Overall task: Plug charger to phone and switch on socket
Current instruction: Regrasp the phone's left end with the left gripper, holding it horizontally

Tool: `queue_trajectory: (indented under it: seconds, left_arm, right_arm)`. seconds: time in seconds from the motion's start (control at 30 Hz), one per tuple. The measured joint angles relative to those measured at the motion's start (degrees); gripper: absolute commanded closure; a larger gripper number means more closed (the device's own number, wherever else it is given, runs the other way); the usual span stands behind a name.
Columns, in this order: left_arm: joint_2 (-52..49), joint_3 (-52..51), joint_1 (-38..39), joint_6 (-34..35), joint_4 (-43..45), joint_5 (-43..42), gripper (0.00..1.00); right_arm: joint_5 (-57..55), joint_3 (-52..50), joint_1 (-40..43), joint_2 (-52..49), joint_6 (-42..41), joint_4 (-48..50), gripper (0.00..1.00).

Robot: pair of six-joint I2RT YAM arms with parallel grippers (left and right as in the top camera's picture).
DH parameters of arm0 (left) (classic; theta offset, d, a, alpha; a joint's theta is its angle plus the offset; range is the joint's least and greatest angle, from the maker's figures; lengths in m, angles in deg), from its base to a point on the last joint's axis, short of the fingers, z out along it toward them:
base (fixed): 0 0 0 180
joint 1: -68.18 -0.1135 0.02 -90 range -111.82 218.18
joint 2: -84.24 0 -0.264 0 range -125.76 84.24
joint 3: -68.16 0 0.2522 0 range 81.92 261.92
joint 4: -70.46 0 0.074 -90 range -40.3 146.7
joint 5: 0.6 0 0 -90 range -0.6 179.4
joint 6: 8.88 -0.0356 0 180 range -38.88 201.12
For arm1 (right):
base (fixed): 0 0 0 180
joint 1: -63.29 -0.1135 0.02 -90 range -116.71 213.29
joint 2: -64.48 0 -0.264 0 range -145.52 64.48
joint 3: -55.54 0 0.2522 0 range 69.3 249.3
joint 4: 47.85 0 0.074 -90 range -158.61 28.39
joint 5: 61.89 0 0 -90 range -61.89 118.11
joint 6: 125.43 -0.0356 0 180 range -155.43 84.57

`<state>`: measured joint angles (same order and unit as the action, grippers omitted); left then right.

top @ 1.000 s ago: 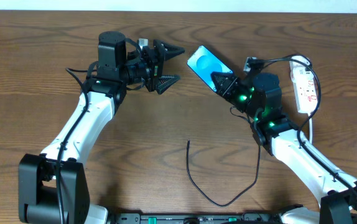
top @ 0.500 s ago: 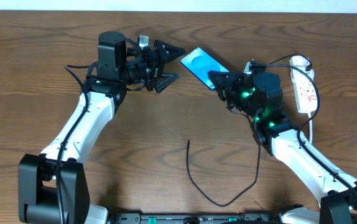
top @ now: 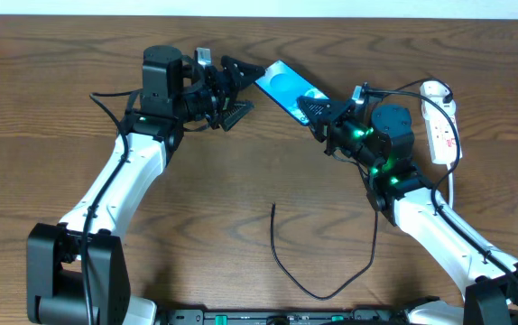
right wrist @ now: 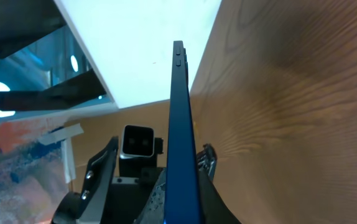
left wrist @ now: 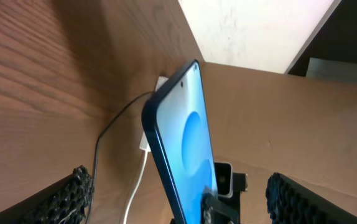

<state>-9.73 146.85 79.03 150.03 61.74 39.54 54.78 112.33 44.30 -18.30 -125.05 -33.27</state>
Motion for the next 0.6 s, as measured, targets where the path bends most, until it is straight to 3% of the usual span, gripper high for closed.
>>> queue_trajectory:
  seconds: [0.6]
  left_arm:
    - [0.0, 0.0, 2.7, 6.8, 2.7, 5.1, 0.09]
  right_arm:
    - [1.0, 0.0, -1.6, 0.0, -3.0, 6.3, 0.99]
